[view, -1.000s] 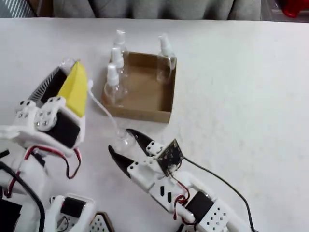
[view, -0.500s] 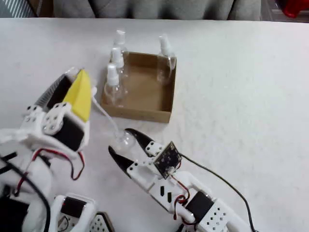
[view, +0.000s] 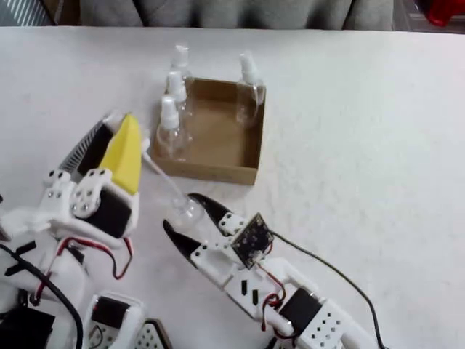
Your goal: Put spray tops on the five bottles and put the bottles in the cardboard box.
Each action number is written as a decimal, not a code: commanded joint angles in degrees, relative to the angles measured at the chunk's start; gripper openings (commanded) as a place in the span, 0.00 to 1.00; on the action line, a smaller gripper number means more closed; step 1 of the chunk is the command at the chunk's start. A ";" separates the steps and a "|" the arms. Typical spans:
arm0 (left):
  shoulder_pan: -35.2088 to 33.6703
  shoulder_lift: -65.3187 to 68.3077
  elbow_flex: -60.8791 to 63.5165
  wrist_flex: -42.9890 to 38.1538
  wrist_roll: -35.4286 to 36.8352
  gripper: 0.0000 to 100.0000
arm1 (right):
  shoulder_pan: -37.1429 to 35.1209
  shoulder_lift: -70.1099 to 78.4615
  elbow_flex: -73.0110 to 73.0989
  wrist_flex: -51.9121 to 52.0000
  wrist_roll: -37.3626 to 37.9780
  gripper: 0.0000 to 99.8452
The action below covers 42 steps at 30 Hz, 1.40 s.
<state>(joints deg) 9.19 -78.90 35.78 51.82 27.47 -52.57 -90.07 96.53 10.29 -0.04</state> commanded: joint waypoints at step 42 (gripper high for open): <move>-1.19 -10.59 19.08 -7.03 0.26 0.02 | -0.04 -0.75 0.62 0.40 1.05 0.02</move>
<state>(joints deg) 7.16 -88.75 52.92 48.75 27.65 -52.66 -90.07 96.53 10.29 0.31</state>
